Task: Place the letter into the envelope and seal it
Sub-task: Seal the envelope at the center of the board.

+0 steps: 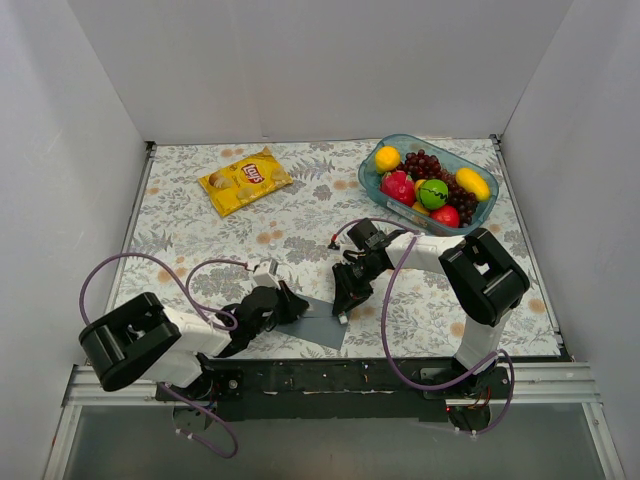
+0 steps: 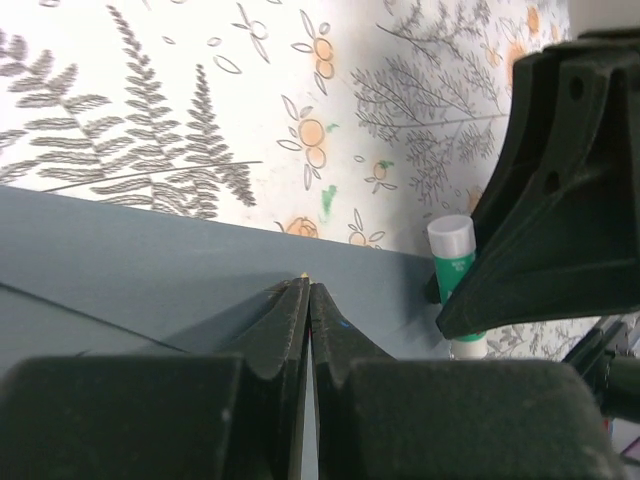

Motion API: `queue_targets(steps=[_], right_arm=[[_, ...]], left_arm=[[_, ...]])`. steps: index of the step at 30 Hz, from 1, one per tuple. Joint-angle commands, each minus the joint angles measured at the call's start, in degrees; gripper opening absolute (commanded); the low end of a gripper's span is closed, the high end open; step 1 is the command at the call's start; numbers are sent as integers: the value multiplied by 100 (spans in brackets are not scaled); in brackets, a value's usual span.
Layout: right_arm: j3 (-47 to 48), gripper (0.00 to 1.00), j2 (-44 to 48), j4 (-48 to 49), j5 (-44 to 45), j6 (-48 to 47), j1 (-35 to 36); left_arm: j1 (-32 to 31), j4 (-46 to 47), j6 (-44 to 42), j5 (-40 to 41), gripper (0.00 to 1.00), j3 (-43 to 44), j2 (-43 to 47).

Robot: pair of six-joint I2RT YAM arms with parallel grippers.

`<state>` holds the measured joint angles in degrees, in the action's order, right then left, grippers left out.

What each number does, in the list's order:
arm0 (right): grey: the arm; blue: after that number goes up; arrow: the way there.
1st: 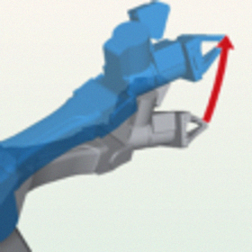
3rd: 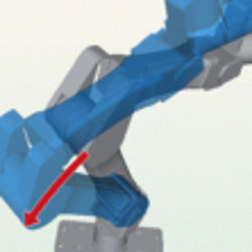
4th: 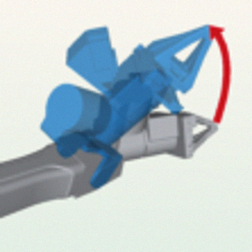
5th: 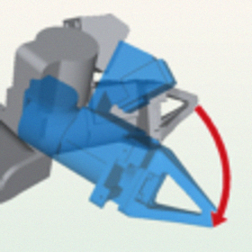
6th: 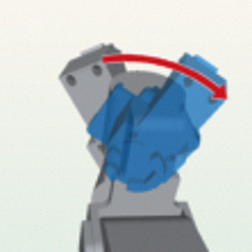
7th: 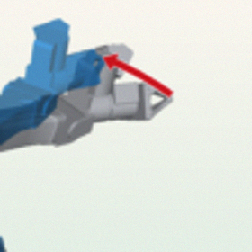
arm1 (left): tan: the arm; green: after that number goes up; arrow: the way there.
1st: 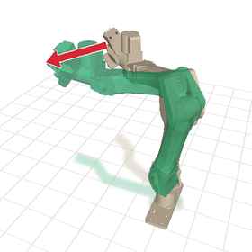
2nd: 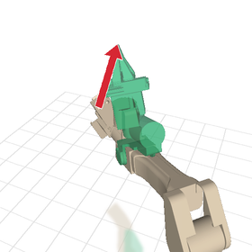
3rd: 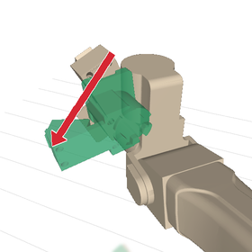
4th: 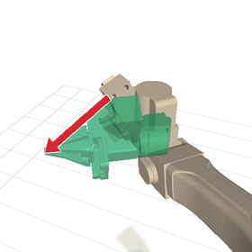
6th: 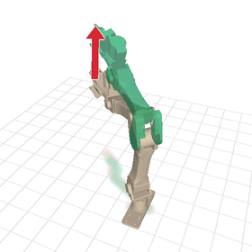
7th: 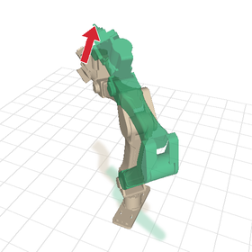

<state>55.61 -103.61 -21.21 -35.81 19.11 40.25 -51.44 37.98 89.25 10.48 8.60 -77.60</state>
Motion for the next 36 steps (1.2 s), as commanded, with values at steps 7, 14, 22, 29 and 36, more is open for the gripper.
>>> queue_targets(steps=[7,14,22,29,36], right_arm=[[-60,1,-186,3,356,-180,27],[-51,1,-177,21,347,-189,36],[-86,1,-159,38,338,-189,27],[-86,1,-159,47,329,-206,27],[-86,1,-168,47,321,-206,27]], left_arm=[[82,-1609,-425,929,0,97,1008],[73,-1952,-1182,632,0,616,1625],[-6,-2005,-1314,200,0,774,1292],[-243,-2049,-1235,130,0,871,765],[-384,-2118,-1217,7,0,942,457]])
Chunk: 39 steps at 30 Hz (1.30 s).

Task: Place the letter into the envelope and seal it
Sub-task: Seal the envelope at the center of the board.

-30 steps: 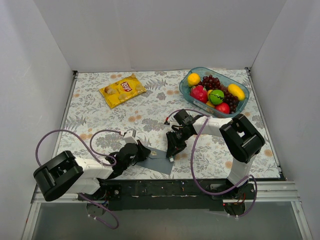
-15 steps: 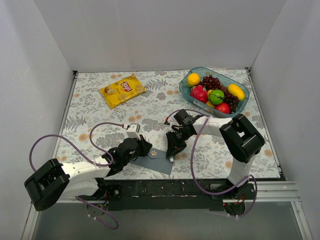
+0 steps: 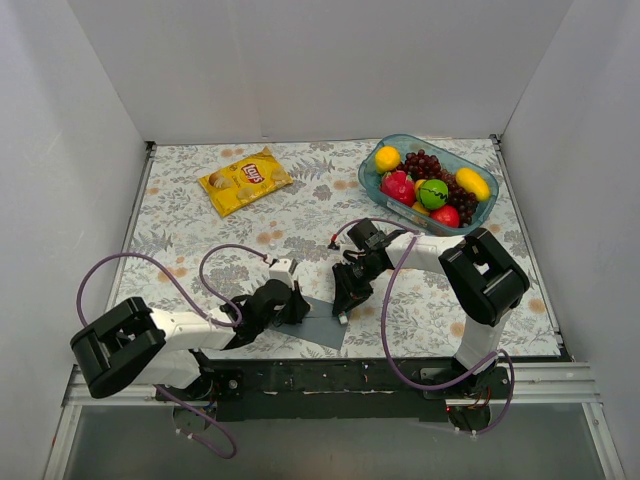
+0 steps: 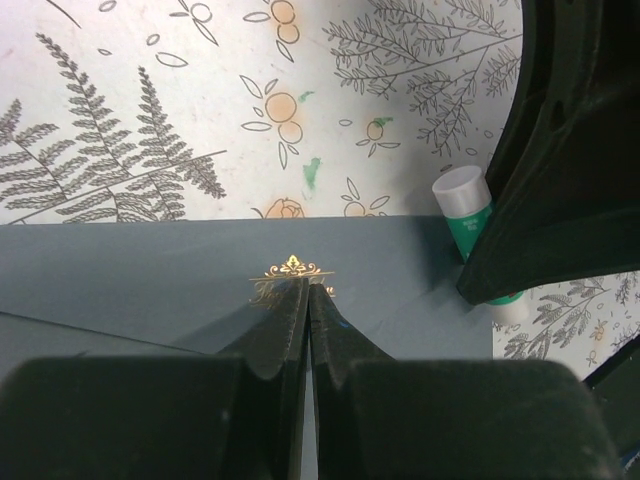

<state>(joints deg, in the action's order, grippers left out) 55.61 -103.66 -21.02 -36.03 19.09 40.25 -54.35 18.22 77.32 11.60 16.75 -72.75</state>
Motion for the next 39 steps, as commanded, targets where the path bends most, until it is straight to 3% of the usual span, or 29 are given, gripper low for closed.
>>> queue_targets(steps=[1,18,39], right_arm=[[-95,1,-164,36,342,-195,27],[-103,1,-181,54,334,-187,27],[-130,1,-164,45,342,-195,27]], left_arm=[[-120,-178,-6,-105,0,126,-29],[-190,-846,143,36,0,-58,824],[-384,-978,319,18,0,91,182]])
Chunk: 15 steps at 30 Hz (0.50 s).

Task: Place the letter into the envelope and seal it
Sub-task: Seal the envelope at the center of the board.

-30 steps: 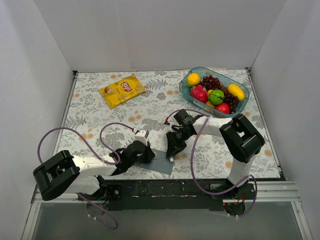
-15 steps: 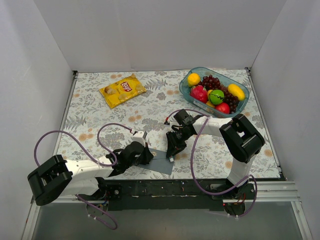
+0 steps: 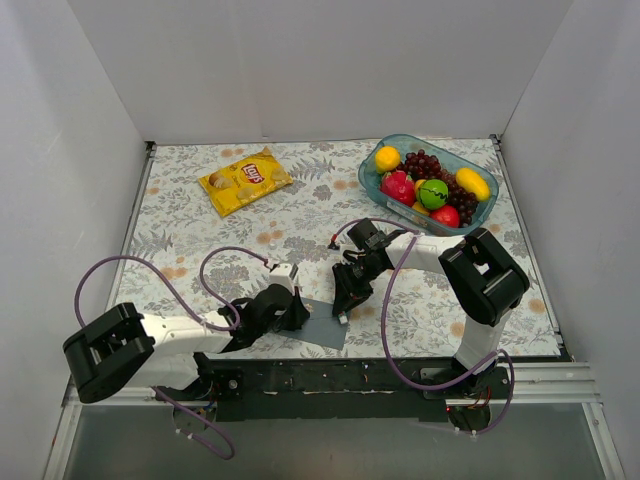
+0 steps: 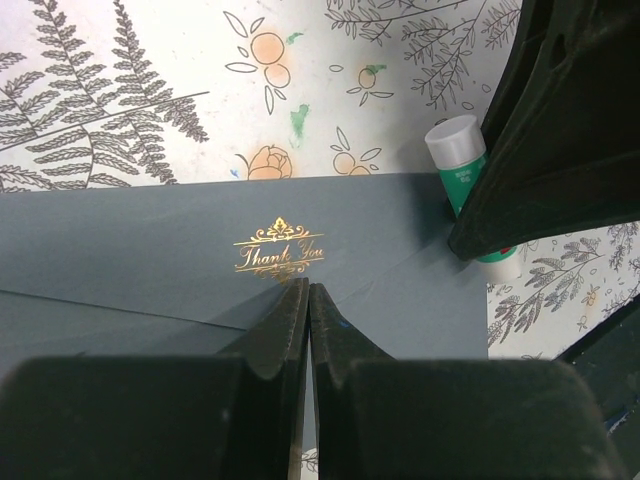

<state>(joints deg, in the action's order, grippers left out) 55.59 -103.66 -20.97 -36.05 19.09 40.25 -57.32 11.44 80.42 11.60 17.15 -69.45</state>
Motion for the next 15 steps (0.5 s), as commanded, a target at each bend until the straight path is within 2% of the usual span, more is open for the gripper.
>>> queue_targets(steps=[1,15], right_arm=[[-128,1,-164,49,336,-195,27],[-145,1,-172,67,345,-204,27]], left_arm=[[-104,-300,17,18,0,69,-174],[-368,16,-1,-70,0,298,-640]])
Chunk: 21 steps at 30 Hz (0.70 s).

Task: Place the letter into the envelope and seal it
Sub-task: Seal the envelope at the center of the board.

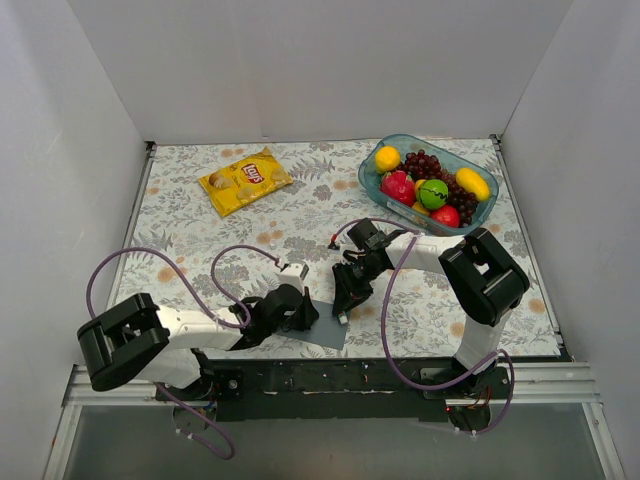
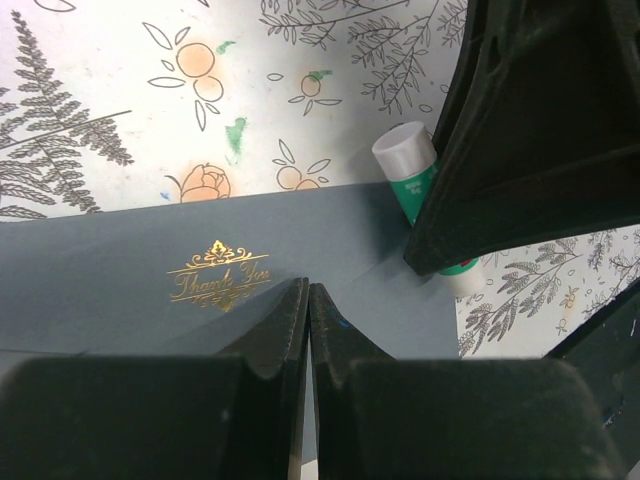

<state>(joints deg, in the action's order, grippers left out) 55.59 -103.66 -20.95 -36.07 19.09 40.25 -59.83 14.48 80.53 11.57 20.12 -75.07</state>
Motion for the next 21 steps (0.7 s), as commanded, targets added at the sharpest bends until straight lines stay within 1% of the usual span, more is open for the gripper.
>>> queue_targets(steps=[1,14,21], right_arm=[[-145,1,-172,73,338,-195,27],[-136,1,-173,82,320,-204,27],[-136,1,-155,74,329,-204,27]], left_arm=[[-116,-288,41,-67,0,-34,-43],[-116,-911,516,363,0,-386,712],[-116,-1219,779,609,0,-351,748]])
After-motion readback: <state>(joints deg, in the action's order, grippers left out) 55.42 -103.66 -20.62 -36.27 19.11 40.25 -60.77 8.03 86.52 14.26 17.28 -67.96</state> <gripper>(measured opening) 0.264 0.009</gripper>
